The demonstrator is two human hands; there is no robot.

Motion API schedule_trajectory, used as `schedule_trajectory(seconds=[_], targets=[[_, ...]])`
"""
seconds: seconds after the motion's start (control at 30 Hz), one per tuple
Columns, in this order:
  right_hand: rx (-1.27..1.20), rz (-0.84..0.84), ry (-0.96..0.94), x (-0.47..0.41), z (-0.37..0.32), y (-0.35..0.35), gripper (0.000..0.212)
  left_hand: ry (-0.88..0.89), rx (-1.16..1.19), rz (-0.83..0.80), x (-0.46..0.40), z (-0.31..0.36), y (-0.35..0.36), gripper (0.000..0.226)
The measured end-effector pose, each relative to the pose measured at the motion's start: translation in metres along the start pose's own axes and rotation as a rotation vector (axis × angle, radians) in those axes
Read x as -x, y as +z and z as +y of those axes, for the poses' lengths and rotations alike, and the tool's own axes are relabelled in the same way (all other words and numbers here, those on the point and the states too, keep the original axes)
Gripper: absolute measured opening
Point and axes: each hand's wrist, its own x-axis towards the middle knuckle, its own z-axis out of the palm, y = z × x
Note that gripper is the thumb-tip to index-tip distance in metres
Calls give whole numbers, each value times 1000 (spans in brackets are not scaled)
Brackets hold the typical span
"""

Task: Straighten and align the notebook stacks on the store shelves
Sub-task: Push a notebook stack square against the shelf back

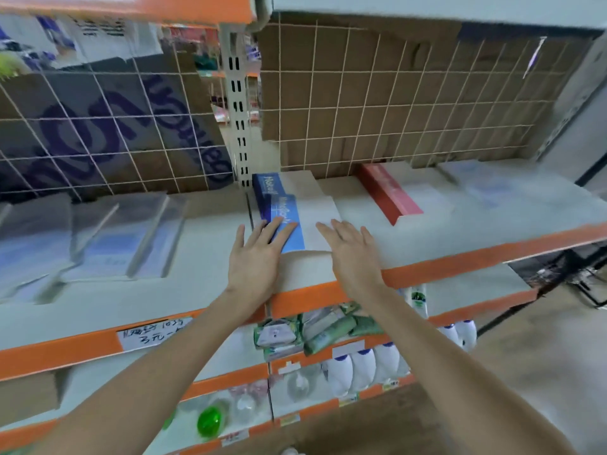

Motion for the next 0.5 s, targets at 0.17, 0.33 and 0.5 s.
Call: schedule_trajectory(seconds=[0.17,0.33,0.5], targets=[[14,-170,-95,-39,24,7,72,-27,23,-153,-26,-6,23,63],[-73,-300,-168,-62,33,15,63,-41,112,-182,-30,-14,30,70],[-202,-297,-254,-69,46,20,74,-148,404,-178,-28,-11,25,78]])
